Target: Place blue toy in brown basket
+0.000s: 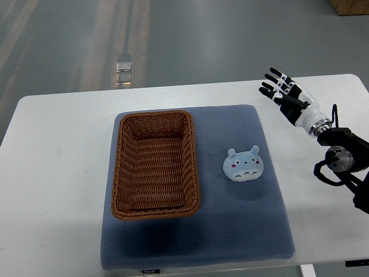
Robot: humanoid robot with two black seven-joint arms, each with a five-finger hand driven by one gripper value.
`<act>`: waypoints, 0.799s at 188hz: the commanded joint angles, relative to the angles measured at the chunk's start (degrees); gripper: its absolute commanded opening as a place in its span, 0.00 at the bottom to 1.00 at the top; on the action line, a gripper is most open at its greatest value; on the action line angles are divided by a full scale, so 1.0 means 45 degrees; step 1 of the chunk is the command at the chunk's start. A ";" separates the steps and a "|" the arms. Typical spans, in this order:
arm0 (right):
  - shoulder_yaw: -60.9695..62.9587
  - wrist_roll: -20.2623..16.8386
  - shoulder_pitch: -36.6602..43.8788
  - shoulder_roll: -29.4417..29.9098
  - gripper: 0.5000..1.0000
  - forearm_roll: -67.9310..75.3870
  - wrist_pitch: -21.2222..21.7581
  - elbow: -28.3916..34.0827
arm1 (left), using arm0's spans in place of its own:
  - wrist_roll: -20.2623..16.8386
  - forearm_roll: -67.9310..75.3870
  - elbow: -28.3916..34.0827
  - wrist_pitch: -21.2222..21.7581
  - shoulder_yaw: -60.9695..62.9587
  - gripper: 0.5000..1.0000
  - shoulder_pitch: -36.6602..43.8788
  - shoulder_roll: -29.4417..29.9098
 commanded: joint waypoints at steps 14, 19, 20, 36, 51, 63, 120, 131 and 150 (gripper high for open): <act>0.0007 0.0000 0.0020 -0.0027 0.83 0.0000 0.0000 -0.0002 | 0.0000 -0.0004 -0.0001 0.0000 -0.0001 1.00 0.0000 0.0000; 0.0007 0.0000 0.0000 -0.0008 0.83 0.0000 0.0000 -0.0002 | 0.0000 -0.0004 -0.0001 0.0000 -0.0001 1.00 0.0000 0.0000; 0.0007 0.0000 0.0000 -0.0008 0.83 0.0000 0.0000 -0.0002 | 0.0000 -0.0004 -0.0001 0.0000 -0.0001 1.00 0.0000 0.0000; -0.0012 0.0000 0.0000 -0.0008 0.83 0.0000 0.0019 -0.0002 | 0.0000 -0.0004 -0.0001 0.0000 -0.0001 1.00 0.0000 0.0000; -0.0012 0.0000 0.0020 -0.0027 0.83 -0.0019 0.0058 0.0017 | 0.0000 -0.0004 -0.0001 0.0000 -0.0001 1.00 0.0000 0.0000; -0.0032 0.0000 0.0039 -0.0027 0.83 -0.0058 0.0117 0.0018 | 0.0000 -0.0004 -0.0001 0.0000 -0.0001 1.00 0.0000 0.0000; -0.0344 0.0000 0.0195 -0.0281 0.83 -0.1230 0.0195 0.0076 | 0.0000 -0.0004 -0.0001 0.0000 -0.0001 1.00 0.0000 0.0000; -0.0364 0.0000 0.0254 -0.0340 0.83 -0.1484 0.0214 0.0115 | 0.0000 -0.0004 -0.0001 0.0000 -0.0001 1.00 0.0000 0.0000; -0.0734 0.0000 0.0566 -0.0789 0.83 -0.1797 0.0643 0.0213 | 0.0000 -0.0004 -0.0001 0.0000 -0.0001 1.00 0.0000 0.0000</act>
